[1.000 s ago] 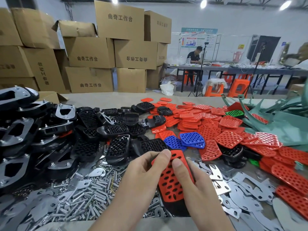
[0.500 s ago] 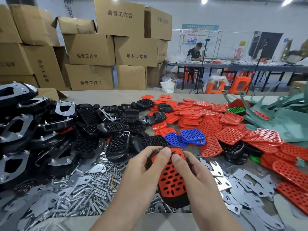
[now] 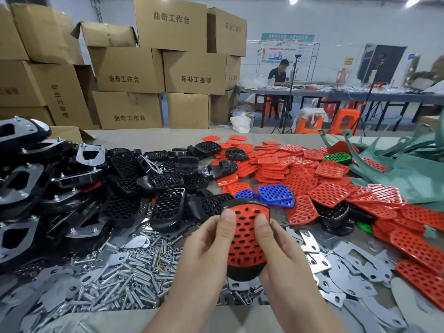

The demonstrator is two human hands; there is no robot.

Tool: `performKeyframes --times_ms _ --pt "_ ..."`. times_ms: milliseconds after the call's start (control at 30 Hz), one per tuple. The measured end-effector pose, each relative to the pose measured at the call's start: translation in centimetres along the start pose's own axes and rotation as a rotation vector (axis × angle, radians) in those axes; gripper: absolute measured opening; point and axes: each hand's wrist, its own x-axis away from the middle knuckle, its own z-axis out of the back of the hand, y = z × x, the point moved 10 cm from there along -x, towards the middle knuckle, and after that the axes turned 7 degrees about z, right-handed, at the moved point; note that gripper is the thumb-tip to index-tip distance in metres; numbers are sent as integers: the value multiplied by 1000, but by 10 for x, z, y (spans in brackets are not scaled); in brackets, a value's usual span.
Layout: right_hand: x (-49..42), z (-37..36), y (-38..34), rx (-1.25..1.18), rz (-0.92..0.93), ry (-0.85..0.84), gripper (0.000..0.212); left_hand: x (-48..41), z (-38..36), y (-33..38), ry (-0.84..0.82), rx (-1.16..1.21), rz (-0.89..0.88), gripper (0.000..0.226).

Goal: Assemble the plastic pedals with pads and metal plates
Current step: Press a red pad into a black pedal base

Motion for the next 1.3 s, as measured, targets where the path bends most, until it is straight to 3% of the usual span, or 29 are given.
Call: performKeyframes --times_ms 100,267,333,500,667,833,1033,1167,1300 --pt "1 8 8 -248 -120 119 37 6 -13 -3 -92 -78 -3 35" --pt "-1 4 14 -417 -248 121 61 8 -18 4 -110 -146 -66 28" --pt "-1 3 15 -400 -250 92 69 8 -19 5 -142 -145 -67 34" --pt "6 0 0 -394 -160 20 52 7 -17 8 -155 -153 -68 26" --pt "9 1 3 -318 -169 67 53 15 -19 20 -117 -394 -181 25" --pt "12 3 5 -277 -186 113 59 18 -22 21 -116 -402 -174 24" --pt "14 14 -2 -178 -92 221 65 16 -24 11 -128 -226 -60 19" --pt "14 24 -10 -109 -39 301 61 19 -30 2 -145 -57 81 27" --pt "12 13 -5 -57 -62 214 57 14 -23 14 -108 -125 -3 41"
